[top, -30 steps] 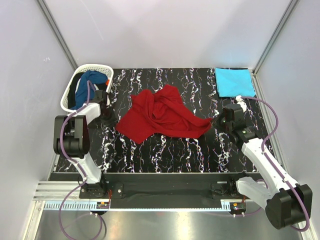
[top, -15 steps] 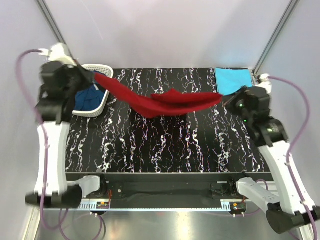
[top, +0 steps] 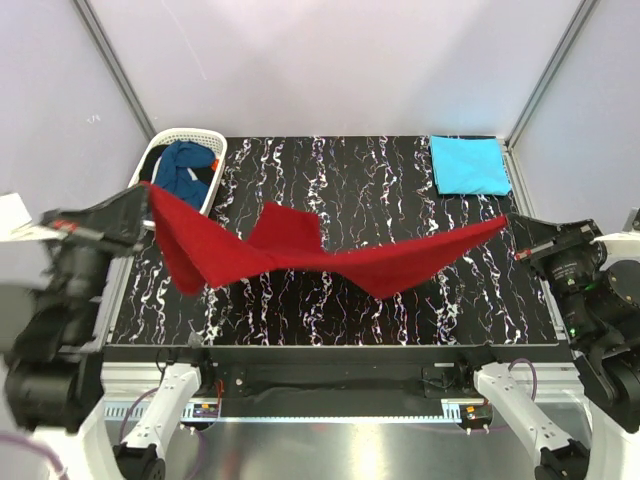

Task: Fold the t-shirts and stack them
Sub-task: Flatten the tshirt out

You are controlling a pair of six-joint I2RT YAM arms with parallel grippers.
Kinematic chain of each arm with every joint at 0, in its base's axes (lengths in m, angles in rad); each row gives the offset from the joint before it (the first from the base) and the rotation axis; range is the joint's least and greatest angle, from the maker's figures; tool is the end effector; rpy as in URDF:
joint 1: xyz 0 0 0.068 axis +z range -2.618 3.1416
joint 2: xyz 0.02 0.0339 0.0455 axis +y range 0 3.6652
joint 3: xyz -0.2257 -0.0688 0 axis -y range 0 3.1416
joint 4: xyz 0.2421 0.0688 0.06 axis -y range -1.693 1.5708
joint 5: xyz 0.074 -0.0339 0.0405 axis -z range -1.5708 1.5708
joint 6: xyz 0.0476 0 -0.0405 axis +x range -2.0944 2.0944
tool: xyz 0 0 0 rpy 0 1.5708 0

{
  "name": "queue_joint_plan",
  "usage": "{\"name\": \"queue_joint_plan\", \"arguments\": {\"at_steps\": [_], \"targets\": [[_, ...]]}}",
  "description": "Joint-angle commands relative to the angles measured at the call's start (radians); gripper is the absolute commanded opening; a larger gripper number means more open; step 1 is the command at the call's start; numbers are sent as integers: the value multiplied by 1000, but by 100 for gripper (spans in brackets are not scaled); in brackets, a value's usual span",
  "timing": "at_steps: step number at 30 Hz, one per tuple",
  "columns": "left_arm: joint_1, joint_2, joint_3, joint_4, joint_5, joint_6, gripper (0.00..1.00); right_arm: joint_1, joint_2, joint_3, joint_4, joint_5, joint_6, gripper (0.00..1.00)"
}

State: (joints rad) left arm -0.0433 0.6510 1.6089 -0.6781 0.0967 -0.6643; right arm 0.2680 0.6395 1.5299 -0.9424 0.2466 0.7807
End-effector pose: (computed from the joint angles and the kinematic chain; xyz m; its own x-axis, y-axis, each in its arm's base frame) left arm 0.0471 -0.0066 0.5163 0.1335 -0.6200 -0.7732 0.2770 0.7724 -0.5715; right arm 0.0653 0.0059 0.4679 -0.0509 0.6938 -0.7184 0.0198 0.7199 0.6938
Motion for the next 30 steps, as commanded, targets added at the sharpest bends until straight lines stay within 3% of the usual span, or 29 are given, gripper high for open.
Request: {"name": "queue_joint_plan", "arguments": {"at_steps": [1, 4, 7, 10, 13, 15, 19, 20, 22, 24, 30], "targets": [[-4, 88, -136, -2, 48, -34, 0, -3, 51, -10, -38, 35, 25, 0], [-6, 209, -155, 17, 64, 2, 0, -3, 187, 6, 10, 86, -38, 0], [-6, 359, -167, 163, 75, -4, 0, -3, 366, 50, 184, 85, -119, 0], [-6, 600, -14, 193, 54, 3, 0, -4, 598, 198, 258, 155, -204, 0], [-4, 835, 218, 198, 26, -6, 0, -24, 857, 425, 269, 227, -296, 0], [2, 963, 395, 196, 15, -27, 0, -73, 1007, 606, 264, 197, -323, 0], [16, 1056, 666, 196, 23, -69, 0, -138, 1193, 1037, 124, 99, -359, 0], [20, 1052, 736, 195, 15, -81, 0, -139, 1253, 1216, 94, 102, -391, 0], [23, 1035, 773, 196, 21, -127, 0, -144, 1279, 1324, 51, 120, -409, 0], [23, 988, 758, 201, 49, -135, 0, -147, 1231, 1284, 53, 128, -417, 0], [22, 733, 389, 253, 32, -78, 0, -150, 955, 766, 163, 154, -428, 0]]}}
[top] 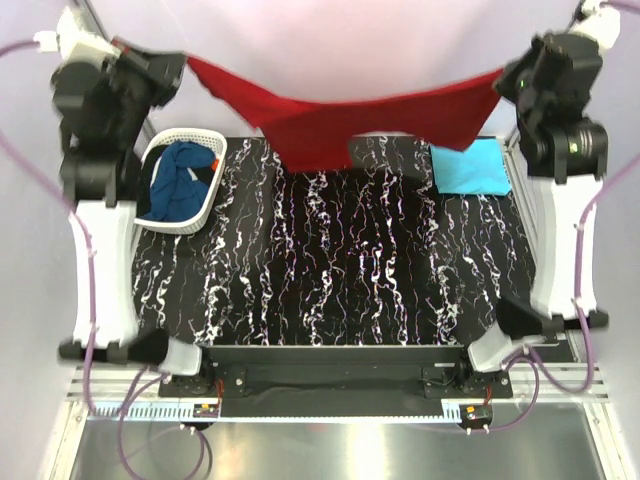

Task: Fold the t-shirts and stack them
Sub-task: Flatten the tshirt out

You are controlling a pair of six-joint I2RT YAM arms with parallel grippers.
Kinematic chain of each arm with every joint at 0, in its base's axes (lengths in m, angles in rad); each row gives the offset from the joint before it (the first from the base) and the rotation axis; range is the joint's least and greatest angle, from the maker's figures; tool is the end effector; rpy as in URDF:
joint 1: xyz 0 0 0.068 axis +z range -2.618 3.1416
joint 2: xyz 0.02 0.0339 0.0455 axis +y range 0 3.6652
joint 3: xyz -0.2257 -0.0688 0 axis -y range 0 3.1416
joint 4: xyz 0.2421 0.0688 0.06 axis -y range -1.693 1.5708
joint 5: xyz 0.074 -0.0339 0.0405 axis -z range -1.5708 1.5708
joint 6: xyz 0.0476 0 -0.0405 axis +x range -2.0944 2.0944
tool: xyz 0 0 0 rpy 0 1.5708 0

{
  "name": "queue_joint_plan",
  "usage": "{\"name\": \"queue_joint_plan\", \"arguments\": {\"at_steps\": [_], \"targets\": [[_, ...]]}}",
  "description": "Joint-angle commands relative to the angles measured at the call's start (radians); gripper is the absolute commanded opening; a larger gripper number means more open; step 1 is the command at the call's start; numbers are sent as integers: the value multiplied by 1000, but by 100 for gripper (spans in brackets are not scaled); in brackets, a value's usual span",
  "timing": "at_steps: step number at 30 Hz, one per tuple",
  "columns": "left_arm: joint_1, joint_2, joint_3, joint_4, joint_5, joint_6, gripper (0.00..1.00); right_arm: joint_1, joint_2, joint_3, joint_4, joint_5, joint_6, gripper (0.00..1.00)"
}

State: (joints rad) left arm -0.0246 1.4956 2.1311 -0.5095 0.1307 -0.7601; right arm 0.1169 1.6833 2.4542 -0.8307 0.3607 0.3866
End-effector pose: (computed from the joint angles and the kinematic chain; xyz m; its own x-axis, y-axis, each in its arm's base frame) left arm 0.2823 -0.0132 0.5458 -0.0148 -0.6830 -0.7303 0.1979 0.7139 -0.6717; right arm 0.2955 0.0178 0.5424 0.0358 0.3594 -0.9325 0.2454 0.9014 0.3568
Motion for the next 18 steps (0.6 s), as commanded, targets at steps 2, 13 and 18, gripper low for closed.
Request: {"name": "queue_joint_plan", "arguments": {"at_steps": [2, 13, 18], "targets": [[0, -231, -361, 114, -23, 42, 0, 1, -204, -351, 77, 17, -12, 0], [-3, -786, -1221, 57, 167, 8, 0, 1, -776, -1215, 36, -38, 138, 0], [-24, -968, -1416, -113, 110, 24, 0, 0, -884, -1440, -45, -161, 279, 0]]}}
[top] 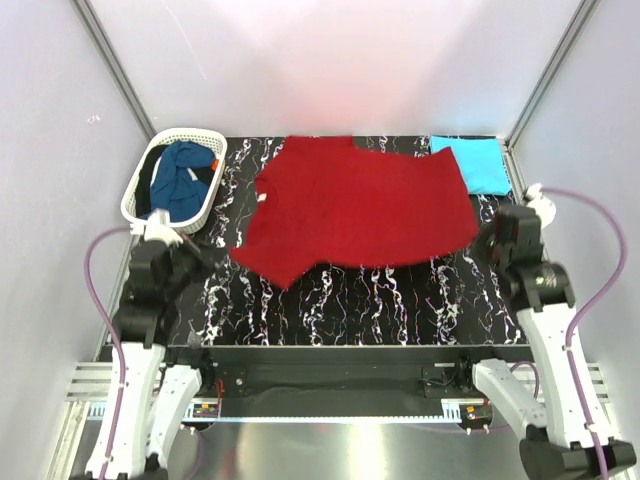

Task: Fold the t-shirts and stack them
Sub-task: Flatten the tshirt out

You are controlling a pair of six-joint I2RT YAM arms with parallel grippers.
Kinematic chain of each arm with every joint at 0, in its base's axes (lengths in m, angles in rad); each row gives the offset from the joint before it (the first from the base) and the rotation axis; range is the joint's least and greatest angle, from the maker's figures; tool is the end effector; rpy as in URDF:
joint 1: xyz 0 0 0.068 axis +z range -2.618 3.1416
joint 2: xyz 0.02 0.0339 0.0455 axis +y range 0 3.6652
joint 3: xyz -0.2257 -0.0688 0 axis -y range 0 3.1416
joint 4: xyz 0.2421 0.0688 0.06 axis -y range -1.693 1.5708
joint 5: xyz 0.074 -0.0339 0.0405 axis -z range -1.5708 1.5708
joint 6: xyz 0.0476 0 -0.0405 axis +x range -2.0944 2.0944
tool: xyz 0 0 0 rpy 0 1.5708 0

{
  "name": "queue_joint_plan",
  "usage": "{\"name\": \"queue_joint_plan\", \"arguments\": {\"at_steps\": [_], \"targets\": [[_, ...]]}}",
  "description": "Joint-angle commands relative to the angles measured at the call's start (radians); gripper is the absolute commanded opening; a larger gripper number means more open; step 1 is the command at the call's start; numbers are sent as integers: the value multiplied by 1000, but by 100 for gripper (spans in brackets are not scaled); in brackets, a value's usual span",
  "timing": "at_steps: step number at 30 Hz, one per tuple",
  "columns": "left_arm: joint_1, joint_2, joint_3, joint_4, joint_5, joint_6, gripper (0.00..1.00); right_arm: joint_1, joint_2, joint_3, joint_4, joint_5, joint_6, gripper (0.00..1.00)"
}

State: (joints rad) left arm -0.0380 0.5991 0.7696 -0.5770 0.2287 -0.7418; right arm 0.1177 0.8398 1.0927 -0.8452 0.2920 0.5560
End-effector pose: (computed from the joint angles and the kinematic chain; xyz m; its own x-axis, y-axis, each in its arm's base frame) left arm 0.1720 -0.0173 0.2934 -0.4569 -0.6411 -0.6166 -0.0863 0.7219 -0.6866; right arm 0.1882 0.0085 0.3334 -0.4051 0.4611 -0.7895 0.3985 0.8662 0.3014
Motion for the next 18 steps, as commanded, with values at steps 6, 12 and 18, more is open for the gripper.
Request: {"name": "queue_joint_plan", "arguments": {"at_steps": [6, 12, 18], "targets": [[-11, -114, -237, -30, 0, -68, 0, -1, -114, -295, -28, -149, 300, 0], [-11, -108, -237, -29, -115, -57, 0, 0, -180, -346, -58, -68, 378, 0], [-11, -76, -208, -29, -193, -51, 0, -1, -202, -359, -74, -57, 387, 0]]}}
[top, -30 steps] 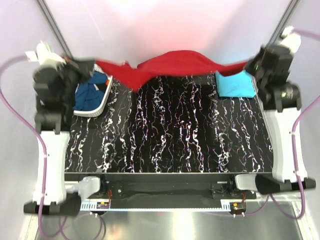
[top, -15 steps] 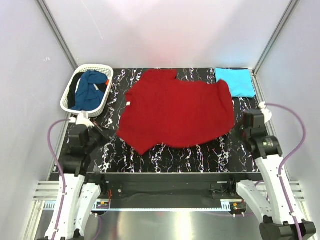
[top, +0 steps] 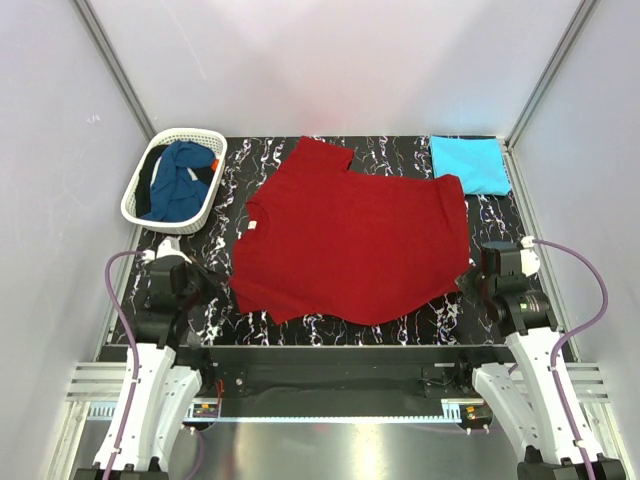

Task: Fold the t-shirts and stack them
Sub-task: Flatten the tshirt out, then fold the tshirt

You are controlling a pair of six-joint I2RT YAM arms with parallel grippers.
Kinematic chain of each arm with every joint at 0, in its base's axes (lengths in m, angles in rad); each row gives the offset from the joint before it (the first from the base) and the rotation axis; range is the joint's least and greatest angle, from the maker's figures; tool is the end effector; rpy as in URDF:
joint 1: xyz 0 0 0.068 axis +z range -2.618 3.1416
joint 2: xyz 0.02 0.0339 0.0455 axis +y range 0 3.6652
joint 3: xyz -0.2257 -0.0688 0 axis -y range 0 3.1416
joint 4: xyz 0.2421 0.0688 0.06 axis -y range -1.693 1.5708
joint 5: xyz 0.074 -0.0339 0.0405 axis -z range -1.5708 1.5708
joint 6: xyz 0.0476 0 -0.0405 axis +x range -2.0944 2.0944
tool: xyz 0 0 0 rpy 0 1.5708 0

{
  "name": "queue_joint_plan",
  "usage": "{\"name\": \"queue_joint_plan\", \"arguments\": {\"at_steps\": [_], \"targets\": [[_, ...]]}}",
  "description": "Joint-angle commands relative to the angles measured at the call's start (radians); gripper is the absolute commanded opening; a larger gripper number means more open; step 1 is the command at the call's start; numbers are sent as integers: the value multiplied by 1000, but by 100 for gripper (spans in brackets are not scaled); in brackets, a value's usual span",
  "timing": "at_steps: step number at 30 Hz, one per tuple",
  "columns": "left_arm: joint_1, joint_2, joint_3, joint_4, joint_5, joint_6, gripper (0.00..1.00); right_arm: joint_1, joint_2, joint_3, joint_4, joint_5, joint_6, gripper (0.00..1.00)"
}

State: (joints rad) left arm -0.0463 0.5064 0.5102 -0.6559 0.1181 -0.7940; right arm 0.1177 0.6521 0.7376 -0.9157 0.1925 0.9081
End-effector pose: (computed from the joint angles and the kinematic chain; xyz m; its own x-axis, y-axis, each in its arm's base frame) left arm 0.1604 -0.0130 0.2103 -0.5244 -0.6847 -0.5062 -0.3345 0.7124 -0.6170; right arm 0.1581 0.0095 0.2418 -0.4408 0.7270 -0.5264 0.5858 0.6774 0.4450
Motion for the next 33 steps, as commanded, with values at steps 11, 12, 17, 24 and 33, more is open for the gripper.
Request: {"name": "queue_joint_plan", "arguments": {"at_steps": [11, 12, 17, 24, 33], "targets": [[-10, 355, 109, 248, -46, 48, 0, 0, 158, -14, 181, 125, -54, 0], [-13, 392, 149, 274, -40, 82, 0, 0, 179, -9, 207, 146, -58, 0], [-43, 636, 324, 276, 25, 248, 0, -1, 385, 34, 235, 188, -54, 0], [-50, 871, 519, 234, -100, 292, 0, -29, 454, 29, 288, 289, -55, 0], [-110, 1093, 712, 251, -44, 323, 0, -64, 552, 37, 363, 266, -141, 0]]}}
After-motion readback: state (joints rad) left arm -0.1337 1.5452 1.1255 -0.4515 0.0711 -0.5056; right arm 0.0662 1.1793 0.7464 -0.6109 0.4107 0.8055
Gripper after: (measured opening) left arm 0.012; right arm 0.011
